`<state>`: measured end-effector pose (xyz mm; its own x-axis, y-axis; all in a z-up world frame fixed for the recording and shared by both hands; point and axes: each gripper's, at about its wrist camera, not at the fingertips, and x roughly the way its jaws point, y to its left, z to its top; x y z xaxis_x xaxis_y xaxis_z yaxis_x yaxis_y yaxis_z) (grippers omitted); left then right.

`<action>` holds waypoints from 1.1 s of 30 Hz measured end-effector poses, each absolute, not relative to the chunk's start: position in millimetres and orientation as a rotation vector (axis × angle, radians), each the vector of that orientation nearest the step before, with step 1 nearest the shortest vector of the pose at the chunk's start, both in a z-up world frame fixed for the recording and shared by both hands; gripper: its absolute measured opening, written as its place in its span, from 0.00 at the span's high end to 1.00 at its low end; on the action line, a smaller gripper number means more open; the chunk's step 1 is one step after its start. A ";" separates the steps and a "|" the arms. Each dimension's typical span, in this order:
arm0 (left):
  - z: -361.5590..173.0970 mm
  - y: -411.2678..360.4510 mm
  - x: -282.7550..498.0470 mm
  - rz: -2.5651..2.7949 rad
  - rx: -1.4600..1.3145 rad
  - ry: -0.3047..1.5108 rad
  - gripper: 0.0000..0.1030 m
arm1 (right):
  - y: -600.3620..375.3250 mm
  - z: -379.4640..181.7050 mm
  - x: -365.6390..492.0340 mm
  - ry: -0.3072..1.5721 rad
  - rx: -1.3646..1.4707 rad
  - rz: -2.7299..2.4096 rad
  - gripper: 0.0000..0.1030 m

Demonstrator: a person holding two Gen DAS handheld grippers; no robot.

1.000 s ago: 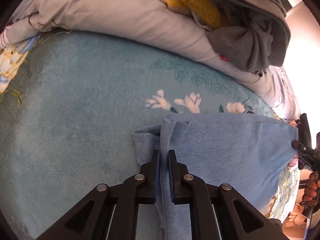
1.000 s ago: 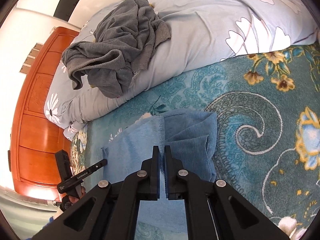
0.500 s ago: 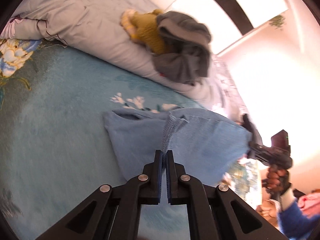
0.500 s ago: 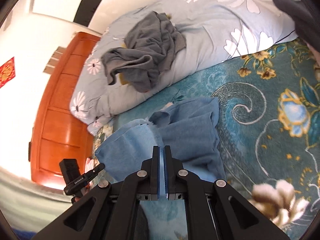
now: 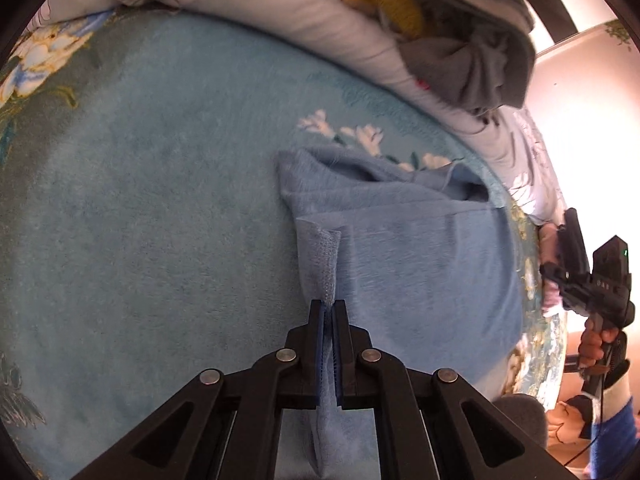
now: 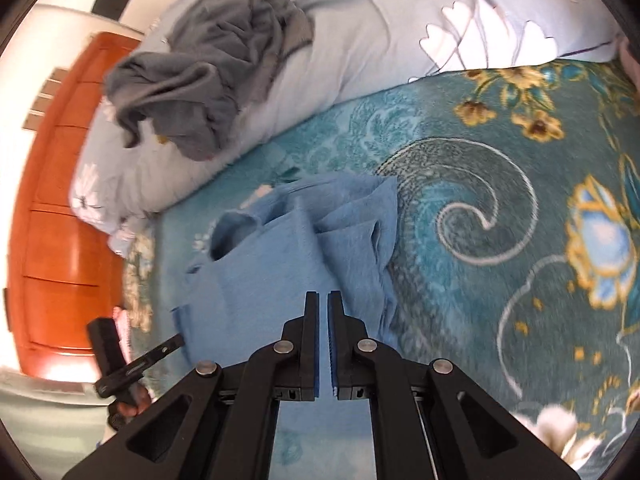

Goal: Fold clothes

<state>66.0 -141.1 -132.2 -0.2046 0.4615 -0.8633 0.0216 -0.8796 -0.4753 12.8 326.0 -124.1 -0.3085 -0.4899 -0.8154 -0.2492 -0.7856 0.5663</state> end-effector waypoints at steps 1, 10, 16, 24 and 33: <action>-135.3 -142.0 66.8 2.160 -1.769 -0.572 0.95 | 324.8 -130.0 8.3 -0.954 1.750 -2.223 0.95; -148.6 -162.0 68.2 2.152 -1.774 -0.709 0.95 | 308.1 -158.5 -12.5 -0.944 1.778 -2.164 0.77; -145.5 -160.5 66.3 2.158 -1.757 -0.707 0.95 | 308.4 -147.3 0.2 -0.999 1.688 -2.155 0.98; -133.9 -154.9 58.9 2.155 -1.700 -0.696 0.95 | 346.0 -126.6 44.3 -1.176 1.583 -2.173 0.98; -146.6 -139.7 41.8 2.146 -1.744 -0.621 0.95 | 351.7 -150.6 35.5 -1.145 1.737 -2.149 0.95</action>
